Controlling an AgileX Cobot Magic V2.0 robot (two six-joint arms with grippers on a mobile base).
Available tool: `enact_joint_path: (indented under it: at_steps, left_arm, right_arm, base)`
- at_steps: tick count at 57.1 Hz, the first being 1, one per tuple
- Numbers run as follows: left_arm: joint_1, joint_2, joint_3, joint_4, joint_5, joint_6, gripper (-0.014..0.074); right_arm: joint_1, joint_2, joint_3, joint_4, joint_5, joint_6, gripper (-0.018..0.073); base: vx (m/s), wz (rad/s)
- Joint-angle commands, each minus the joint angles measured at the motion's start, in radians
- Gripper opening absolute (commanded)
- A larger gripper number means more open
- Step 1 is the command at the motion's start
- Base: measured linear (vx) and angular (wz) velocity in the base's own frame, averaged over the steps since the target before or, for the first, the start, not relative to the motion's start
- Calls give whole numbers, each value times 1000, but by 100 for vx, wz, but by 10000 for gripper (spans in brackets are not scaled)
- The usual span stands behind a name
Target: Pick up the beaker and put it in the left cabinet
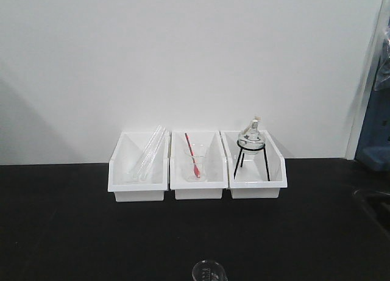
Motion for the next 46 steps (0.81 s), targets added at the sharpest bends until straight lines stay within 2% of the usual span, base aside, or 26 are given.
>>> enact_joint_path:
  at_steps: [1, 7, 12, 20, 23, 30, 32, 46]
  left_arm:
    - [-4, -18, 16, -8, -84, -3, 1]
    - [-4, -18, 16, -8, -84, -3, 1]
    - [-4, -18, 16, -8, -84, -3, 1]
    - [-4, -18, 16, -8, -84, -3, 1]
    - [-4, -18, 16, -8, -84, -3, 1]
    - [-4, -18, 16, -8, -84, -3, 1]
    - [-4, -18, 16, -8, -84, -3, 1]
    - [-4, -18, 16, -8, -84, -3, 1]
  right_arm:
    - [-7, -5, -39, -2, -96, 3, 44]
    - [-7, -5, -39, -2, -84, 3, 109]
    - [-7, -5, -39, -2, -70, 3, 205]
    - [-7, -5, -39, -2, -73, 3, 428]
    - [-7, -5, -39, -2, -84, 3, 545]
    - [-7, -5, -39, 2, -103, 2, 711]
    - [-7, -5, -39, 0, -105, -3, 730]
    - [-7, 4, -39, -1, -154, -2, 711]
  base:
    - [0, 0]
    - [0, 0]
    - [0, 0]
    - [0, 0]
    - [0, 0]
    - [0, 0]
    - [0, 0]
    - [0, 0]
